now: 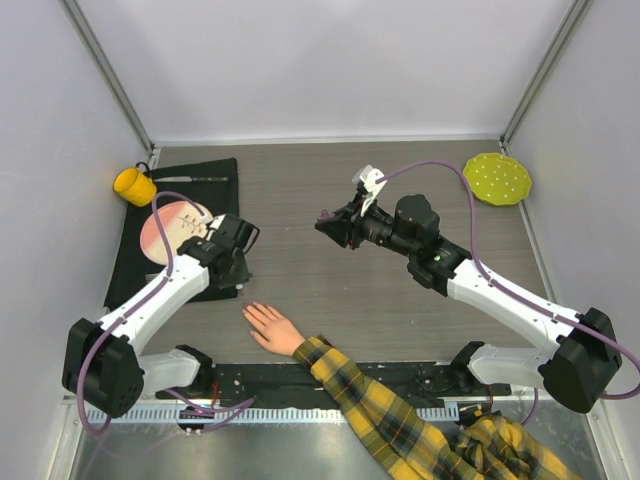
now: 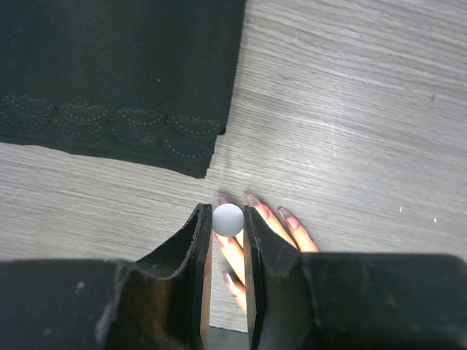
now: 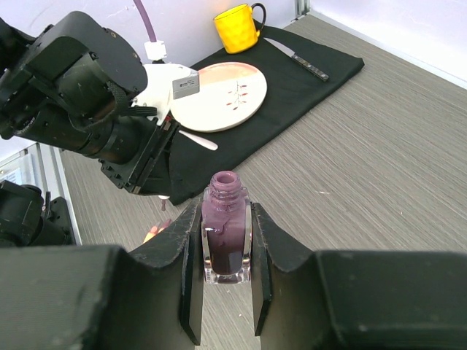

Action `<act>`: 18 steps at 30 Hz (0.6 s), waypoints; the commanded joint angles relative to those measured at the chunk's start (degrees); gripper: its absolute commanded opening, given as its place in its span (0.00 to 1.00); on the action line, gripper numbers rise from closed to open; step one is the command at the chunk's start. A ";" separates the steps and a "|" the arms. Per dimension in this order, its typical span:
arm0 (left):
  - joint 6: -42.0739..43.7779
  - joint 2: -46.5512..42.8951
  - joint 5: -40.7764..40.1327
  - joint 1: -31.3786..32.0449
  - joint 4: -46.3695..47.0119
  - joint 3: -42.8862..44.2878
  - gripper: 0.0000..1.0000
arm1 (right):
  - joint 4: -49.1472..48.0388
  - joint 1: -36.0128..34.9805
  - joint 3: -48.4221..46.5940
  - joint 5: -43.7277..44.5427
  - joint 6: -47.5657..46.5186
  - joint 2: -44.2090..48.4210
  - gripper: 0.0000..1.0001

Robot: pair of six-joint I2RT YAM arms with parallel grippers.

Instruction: Paint the nails

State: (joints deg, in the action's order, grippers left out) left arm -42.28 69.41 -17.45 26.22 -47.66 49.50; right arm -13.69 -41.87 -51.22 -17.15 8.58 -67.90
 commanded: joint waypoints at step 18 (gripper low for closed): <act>0.45 0.38 3.92 -0.29 3.01 -3.00 0.00 | -3.80 0.21 -0.98 -0.52 0.39 1.37 0.01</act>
State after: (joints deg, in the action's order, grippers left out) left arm -41.58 69.67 -13.06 26.17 -45.65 46.81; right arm -13.69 -41.87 -51.20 -17.34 8.80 -67.88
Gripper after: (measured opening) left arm 0.228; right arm 0.293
